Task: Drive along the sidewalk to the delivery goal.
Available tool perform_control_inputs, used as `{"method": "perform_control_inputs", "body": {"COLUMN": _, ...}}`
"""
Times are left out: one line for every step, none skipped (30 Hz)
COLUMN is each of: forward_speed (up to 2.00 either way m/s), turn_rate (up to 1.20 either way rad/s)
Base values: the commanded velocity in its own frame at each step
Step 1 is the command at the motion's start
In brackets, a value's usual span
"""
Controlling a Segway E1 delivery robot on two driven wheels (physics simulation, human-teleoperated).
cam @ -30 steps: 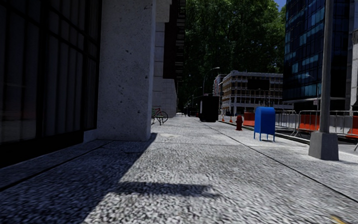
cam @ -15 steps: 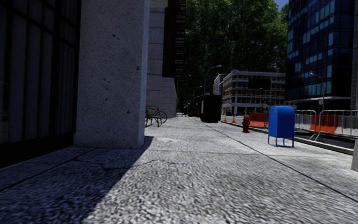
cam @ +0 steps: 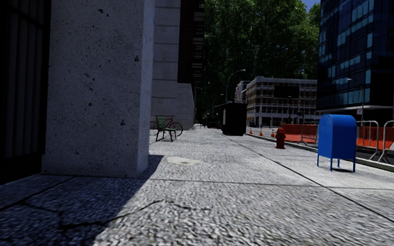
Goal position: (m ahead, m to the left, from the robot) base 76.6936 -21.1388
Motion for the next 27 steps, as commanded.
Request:
{"method": "perform_control_inputs", "body": {"forward_speed": 2.00, "turn_rate": 0.00}}
{"method": "perform_control_inputs", "body": {"forward_speed": 2.00, "turn_rate": 0.00}}
{"method": "perform_control_inputs", "body": {"forward_speed": 2.00, "turn_rate": 0.00}}
{"method": "perform_control_inputs", "body": {"forward_speed": 2.00, "turn_rate": 0.00}}
{"method": "perform_control_inputs", "body": {"forward_speed": 2.00, "turn_rate": 0.00}}
{"method": "perform_control_inputs", "body": {"forward_speed": 2.00, "turn_rate": 0.00}}
{"method": "perform_control_inputs", "body": {"forward_speed": 2.00, "turn_rate": 0.00}}
{"method": "perform_control_inputs", "body": {"forward_speed": 2.00, "turn_rate": 0.00}}
{"method": "perform_control_inputs", "body": {"forward_speed": 2.00, "turn_rate": 0.00}}
{"method": "perform_control_inputs", "body": {"forward_speed": 2.00, "turn_rate": 0.00}}
{"method": "perform_control_inputs", "body": {"forward_speed": 2.00, "turn_rate": 0.00}}
{"method": "perform_control_inputs", "body": {"forward_speed": 2.00, "turn_rate": 0.00}}
{"method": "perform_control_inputs", "body": {"forward_speed": 2.00, "turn_rate": 0.00}}
{"method": "perform_control_inputs", "body": {"forward_speed": 2.00, "turn_rate": 0.00}}
{"method": "perform_control_inputs", "body": {"forward_speed": 2.00, "turn_rate": 0.00}}
{"method": "perform_control_inputs", "body": {"forward_speed": 2.00, "turn_rate": 0.00}}
{"method": "perform_control_inputs", "body": {"forward_speed": 2.00, "turn_rate": 0.00}}
{"method": "perform_control_inputs", "body": {"forward_speed": 2.00, "turn_rate": 0.00}}
{"method": "perform_control_inputs", "body": {"forward_speed": 2.00, "turn_rate": 0.00}}
{"method": "perform_control_inputs", "body": {"forward_speed": 2.00, "turn_rate": 0.00}}
{"method": "perform_control_inputs", "body": {"forward_speed": 2.00, "turn_rate": 0.00}}
{"method": "perform_control_inputs", "body": {"forward_speed": 2.00, "turn_rate": 0.00}}
{"method": "perform_control_inputs", "body": {"forward_speed": 2.00, "turn_rate": 0.00}}
{"method": "perform_control_inputs", "body": {"forward_speed": 2.00, "turn_rate": 0.00}}
{"method": "perform_control_inputs", "body": {"forward_speed": 2.00, "turn_rate": 0.00}}
{"method": "perform_control_inputs", "body": {"forward_speed": 2.00, "turn_rate": 0.00}}
{"method": "perform_control_inputs", "body": {"forward_speed": 2.00, "turn_rate": 0.00}}
